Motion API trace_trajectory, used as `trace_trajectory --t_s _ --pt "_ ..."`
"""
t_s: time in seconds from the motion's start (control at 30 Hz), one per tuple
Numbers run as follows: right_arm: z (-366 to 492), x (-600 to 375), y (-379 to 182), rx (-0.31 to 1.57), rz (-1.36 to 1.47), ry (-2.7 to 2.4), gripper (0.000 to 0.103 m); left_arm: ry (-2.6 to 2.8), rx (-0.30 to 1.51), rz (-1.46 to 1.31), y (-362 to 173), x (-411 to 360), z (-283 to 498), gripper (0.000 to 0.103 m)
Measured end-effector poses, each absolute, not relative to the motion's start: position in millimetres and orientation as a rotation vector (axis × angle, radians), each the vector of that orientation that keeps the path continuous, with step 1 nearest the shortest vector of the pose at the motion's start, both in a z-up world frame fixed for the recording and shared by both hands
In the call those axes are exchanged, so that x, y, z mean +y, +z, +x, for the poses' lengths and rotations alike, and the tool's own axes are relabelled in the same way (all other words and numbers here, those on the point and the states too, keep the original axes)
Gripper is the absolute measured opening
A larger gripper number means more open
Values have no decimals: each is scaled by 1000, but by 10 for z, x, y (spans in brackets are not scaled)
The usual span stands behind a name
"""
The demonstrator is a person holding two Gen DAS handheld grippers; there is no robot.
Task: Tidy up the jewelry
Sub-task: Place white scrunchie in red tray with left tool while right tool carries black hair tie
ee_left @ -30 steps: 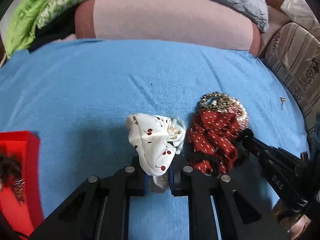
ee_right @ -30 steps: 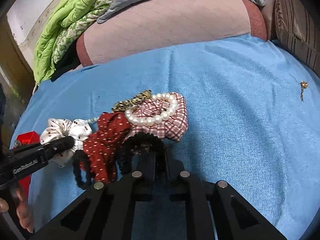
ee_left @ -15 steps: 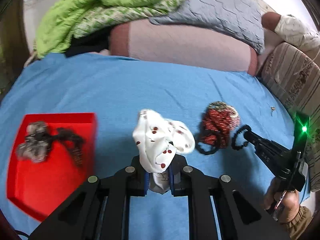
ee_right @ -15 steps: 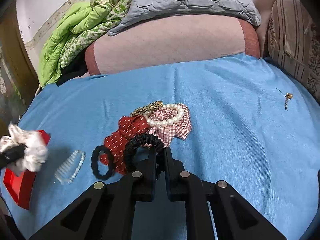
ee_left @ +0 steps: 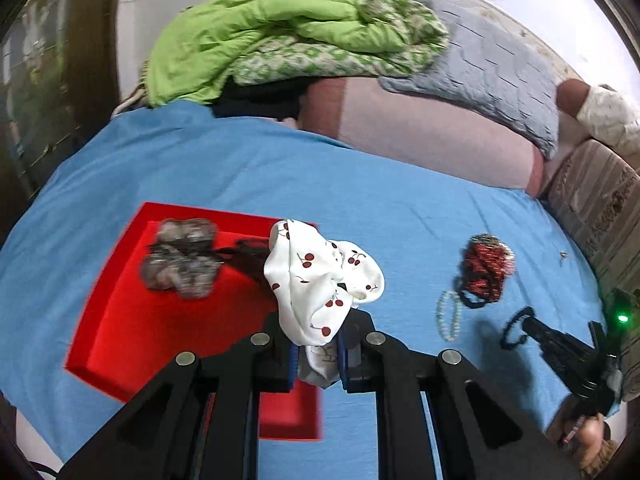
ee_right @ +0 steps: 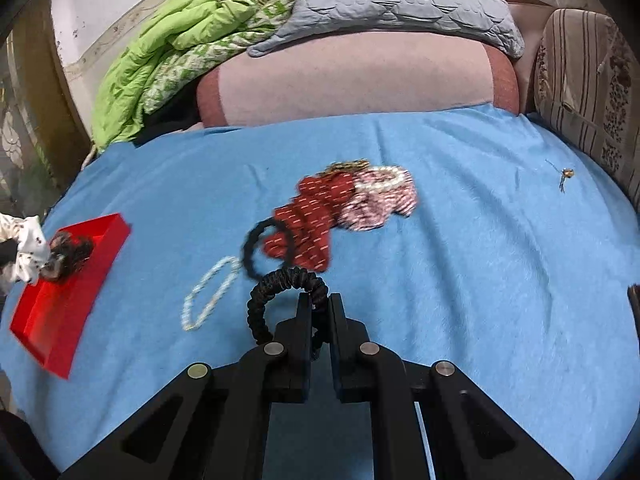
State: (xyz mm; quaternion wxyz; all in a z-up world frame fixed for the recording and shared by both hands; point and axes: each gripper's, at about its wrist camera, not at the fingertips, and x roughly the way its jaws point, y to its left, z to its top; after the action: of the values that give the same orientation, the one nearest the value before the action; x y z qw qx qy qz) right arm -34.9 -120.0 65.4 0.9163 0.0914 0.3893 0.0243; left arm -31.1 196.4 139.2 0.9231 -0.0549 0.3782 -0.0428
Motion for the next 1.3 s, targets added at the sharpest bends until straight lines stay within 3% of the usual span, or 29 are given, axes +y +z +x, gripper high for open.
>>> trace_trajectory --t_s 0.53,0.87,1.1,1.23,1.3 --pt "-136 394 1168 857 142 413 9 154 880 -190 920 3090 -13 14" --pt "288 1483 951 951 30 492 9 198 971 -271 666 3395 225 14" --pt "461 1733 698 1020 27 487 9 195 992 -312 605 3464 242 15" --pt "474 1783 629 1037 20 486 9 194 980 -327 628 3476 210 26" --pt "467 1803 608 1040 16 487 9 181 974 -337 641 3468 195 26"
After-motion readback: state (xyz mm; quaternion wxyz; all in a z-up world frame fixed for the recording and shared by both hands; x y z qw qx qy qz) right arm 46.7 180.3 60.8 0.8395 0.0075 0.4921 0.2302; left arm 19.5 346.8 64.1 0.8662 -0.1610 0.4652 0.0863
